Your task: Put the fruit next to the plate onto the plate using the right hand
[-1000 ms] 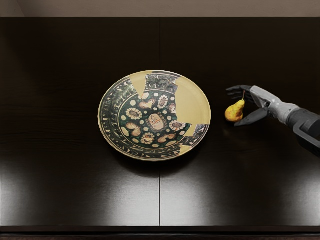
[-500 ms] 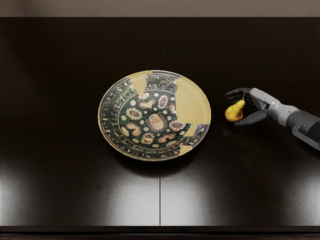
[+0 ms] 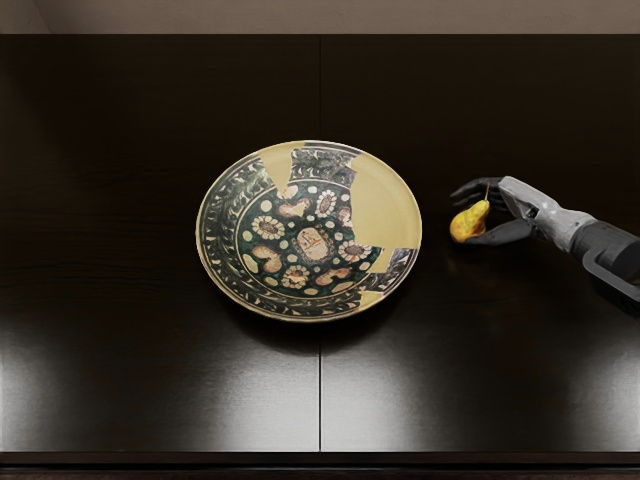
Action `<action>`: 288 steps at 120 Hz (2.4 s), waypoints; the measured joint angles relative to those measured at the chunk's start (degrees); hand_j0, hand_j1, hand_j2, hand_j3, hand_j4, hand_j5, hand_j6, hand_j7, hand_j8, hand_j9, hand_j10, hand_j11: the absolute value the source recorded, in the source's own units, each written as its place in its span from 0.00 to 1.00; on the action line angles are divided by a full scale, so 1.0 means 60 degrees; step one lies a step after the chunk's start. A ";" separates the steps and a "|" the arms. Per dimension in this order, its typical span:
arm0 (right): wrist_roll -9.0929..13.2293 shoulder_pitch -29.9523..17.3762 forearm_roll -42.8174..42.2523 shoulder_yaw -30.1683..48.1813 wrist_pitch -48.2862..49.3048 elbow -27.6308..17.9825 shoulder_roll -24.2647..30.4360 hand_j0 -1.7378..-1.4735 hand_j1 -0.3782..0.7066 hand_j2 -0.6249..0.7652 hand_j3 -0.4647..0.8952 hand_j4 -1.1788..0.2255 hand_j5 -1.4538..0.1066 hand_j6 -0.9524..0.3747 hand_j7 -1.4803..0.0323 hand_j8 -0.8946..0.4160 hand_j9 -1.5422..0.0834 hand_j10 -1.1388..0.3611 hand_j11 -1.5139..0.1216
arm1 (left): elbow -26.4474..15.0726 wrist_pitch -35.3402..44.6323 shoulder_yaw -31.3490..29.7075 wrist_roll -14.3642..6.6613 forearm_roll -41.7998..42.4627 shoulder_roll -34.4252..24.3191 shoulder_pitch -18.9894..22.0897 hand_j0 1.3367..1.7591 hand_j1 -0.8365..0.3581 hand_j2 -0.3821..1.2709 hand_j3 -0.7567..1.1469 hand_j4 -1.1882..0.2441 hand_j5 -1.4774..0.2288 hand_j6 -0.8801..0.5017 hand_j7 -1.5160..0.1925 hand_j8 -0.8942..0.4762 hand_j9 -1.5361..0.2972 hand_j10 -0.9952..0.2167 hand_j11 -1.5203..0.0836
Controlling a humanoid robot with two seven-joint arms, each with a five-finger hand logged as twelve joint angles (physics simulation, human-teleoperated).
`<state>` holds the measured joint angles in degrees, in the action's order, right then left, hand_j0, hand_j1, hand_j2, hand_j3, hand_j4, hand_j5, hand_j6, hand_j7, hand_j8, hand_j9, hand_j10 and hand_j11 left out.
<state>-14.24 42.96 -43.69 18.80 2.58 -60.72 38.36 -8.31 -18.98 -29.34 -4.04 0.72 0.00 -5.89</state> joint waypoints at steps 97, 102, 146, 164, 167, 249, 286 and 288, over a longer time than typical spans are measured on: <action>-0.0025 0.0040 0.0013 0.0021 0.0025 0.0262 -0.0228 0.31 0.60 0.63 0.34 0.38 0.41 0.26 0.43 0.37 0.43 0.46 0.39 | 0.0010 0.0000 -0.0007 0.0001 0.0003 0.0000 0.0015 0.76 0.99 0.23 0.40 0.83 0.87 0.64 0.89 0.65 0.84 0.82 0.95; -0.0047 0.0046 0.0010 0.0018 0.0039 0.0258 -0.0230 0.31 0.60 0.65 0.34 0.38 0.40 0.25 0.43 0.37 0.42 0.45 0.39 | 0.0009 0.0000 -0.0009 0.0001 0.0006 0.0000 0.0015 0.76 0.99 0.23 0.40 0.83 0.87 0.64 0.89 0.65 0.84 0.82 0.95; -0.0142 0.0083 0.0024 0.0033 0.0103 -0.0006 -0.0085 0.30 0.62 0.73 0.34 0.36 0.34 0.24 0.39 0.38 0.38 0.45 0.36 | -0.0003 0.0000 -0.0014 0.0000 0.0003 0.0000 0.0014 0.76 0.99 0.23 0.40 0.83 0.87 0.64 0.89 0.65 0.84 0.82 0.95; -0.0123 0.0088 0.0029 0.0081 0.0108 -0.0284 0.0109 0.30 0.63 0.75 0.34 0.36 0.32 0.24 0.38 0.38 0.37 0.45 0.35 | -0.0004 0.0000 -0.0017 0.0000 0.0004 0.0000 0.0001 0.76 0.99 0.23 0.40 0.83 0.87 0.64 0.89 0.65 0.84 0.82 0.95; -0.0116 0.0088 0.0031 0.0089 0.0109 -0.0332 0.0135 0.30 0.63 0.75 0.34 0.36 0.32 0.24 0.38 0.38 0.37 0.45 0.35 | -0.0005 0.0000 -0.0019 0.0000 0.0003 0.0000 0.0000 0.76 0.99 0.23 0.40 0.83 0.87 0.64 0.89 0.65 0.84 0.82 0.95; 0.0660 0.0131 0.0259 0.0892 0.0139 -0.2871 0.1665 0.30 0.60 0.71 0.34 0.34 0.28 0.25 0.35 0.40 0.33 0.46 0.32 | -0.0036 0.0000 0.0007 0.0000 -0.0002 0.0000 0.0141 0.76 0.99 0.23 0.40 0.83 0.87 0.64 0.89 0.65 0.84 0.82 0.95; 0.1410 0.0451 0.0281 0.1238 0.0120 -0.3529 0.1274 0.30 0.58 0.69 0.34 0.33 0.26 0.26 0.33 0.41 0.30 0.46 0.30 | -0.0072 0.0000 0.0179 0.0000 0.0004 0.0000 0.0235 0.76 0.99 0.23 0.40 0.83 0.87 0.64 0.89 0.65 0.84 0.82 0.95; 0.1429 0.0480 0.0281 0.1242 0.0114 -0.3534 0.1220 0.30 0.58 0.70 0.34 0.33 0.26 0.26 0.33 0.41 0.30 0.46 0.30 | -0.0070 0.0000 0.0181 0.0000 0.0004 0.0000 0.0235 0.76 0.99 0.23 0.40 0.83 0.87 0.64 0.89 0.65 0.84 0.82 0.95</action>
<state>-5.66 45.84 -42.01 26.25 3.26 -81.93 45.68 -8.74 -18.98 -28.26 -4.04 0.74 0.00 -4.48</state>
